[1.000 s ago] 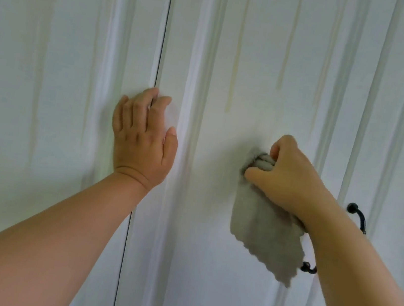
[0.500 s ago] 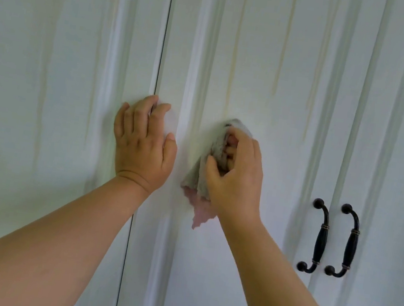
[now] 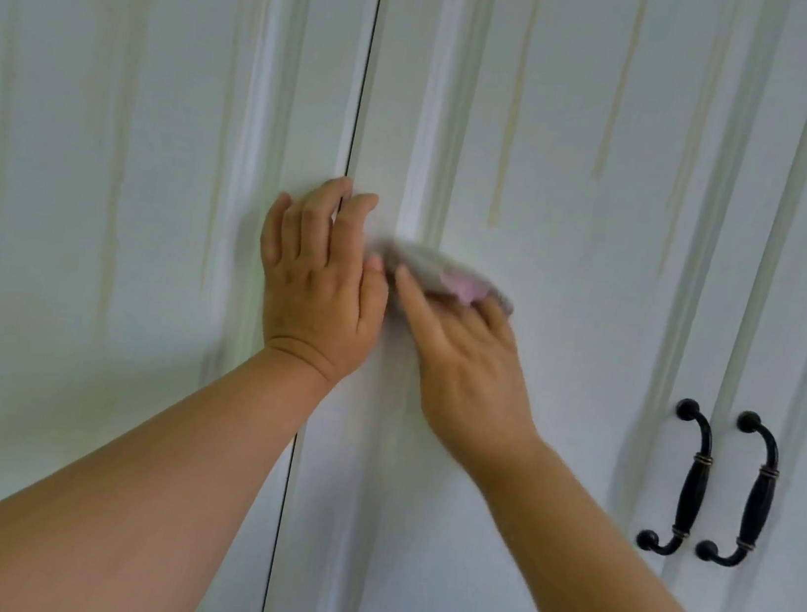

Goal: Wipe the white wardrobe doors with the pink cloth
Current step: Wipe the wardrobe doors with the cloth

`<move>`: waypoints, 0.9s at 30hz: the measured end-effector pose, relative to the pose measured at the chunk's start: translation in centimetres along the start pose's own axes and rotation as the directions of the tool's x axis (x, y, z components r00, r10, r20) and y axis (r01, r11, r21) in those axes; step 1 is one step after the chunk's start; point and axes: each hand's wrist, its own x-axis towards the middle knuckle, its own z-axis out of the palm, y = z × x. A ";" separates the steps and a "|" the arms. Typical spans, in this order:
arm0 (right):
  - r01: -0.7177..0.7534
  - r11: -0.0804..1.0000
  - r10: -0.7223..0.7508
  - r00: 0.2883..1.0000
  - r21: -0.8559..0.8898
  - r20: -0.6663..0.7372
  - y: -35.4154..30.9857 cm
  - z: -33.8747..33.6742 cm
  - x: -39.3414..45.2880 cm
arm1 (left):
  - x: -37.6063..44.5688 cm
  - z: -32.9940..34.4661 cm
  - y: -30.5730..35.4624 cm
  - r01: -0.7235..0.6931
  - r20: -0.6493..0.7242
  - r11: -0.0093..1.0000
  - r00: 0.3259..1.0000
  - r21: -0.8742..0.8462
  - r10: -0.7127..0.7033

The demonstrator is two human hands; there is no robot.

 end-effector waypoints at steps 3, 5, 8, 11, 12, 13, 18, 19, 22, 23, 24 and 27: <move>-0.143 0.989 0.141 0.987 -0.026 -0.077 1.0 -0.4 5.8 | 0.0 0.1 0.0 -0.002 -0.015 1.000 1.000 -0.002 0.002; -0.223 0.975 0.222 0.964 0.011 -0.147 0.0 0.2 7.0 | 0.0 0.1 0.0 -0.001 -0.026 1.000 1.000 -0.004 0.001; -0.224 0.972 0.232 0.959 0.064 -0.165 -3.1 1.8 1.1 | 0.1 0.1 -0.1 0.007 -0.036 1.000 0.999 -0.018 -0.008; -0.112 0.993 0.113 0.993 0.047 -0.020 -5.1 2.5 -7.0 | 0.0 0.0 0.0 0.018 -0.014 1.000 1.000 -0.014 -0.018; -0.066 0.998 0.066 0.998 0.020 0.004 -4.7 2.6 -8.2 | 0.0 0.0 0.0 0.019 -0.014 1.000 1.000 -0.003 -0.019; -0.031 1.000 0.031 0.999 0.002 0.023 -4.0 2.6 -8.3 | 0.0 -0.1 0.1 0.022 -0.014 1.000 1.000 0.005 -0.022; -0.035 0.999 0.034 0.999 -0.038 -0.039 -0.3 1.6 -0.6 | 0.2 -0.2 0.0 0.019 0.006 1.000 1.000 0.008 -0.019; -0.070 0.997 0.067 0.995 -0.037 -0.077 0.0 1.5 0.9 | 0.2 -0.1 0.0 0.017 0.006 1.000 1.000 0.021 -0.017; -0.231 0.973 0.223 0.955 -0.016 -0.196 -1.2 1.9 2.9 | 0.4 0.1 0.2 0.016 0.002 0.997 1.000 0.074 -0.016; -0.248 0.969 0.240 0.947 -0.011 -0.214 -1.8 2.1 2.9 | 0.4 0.1 0.2 0.019 0.004 0.996 1.000 0.089 -0.019; -0.221 0.975 0.213 0.954 -0.019 -0.212 -1.9 2.1 2.5 | 0.3 0.1 0.2 0.017 0.006 0.995 1.000 0.098 -0.018; -0.115 0.989 0.105 0.988 -0.092 -0.110 1.1 0.7 0.4 | 0.2 -0.1 -0.1 -0.007 0.026 0.991 1.000 0.131 0.003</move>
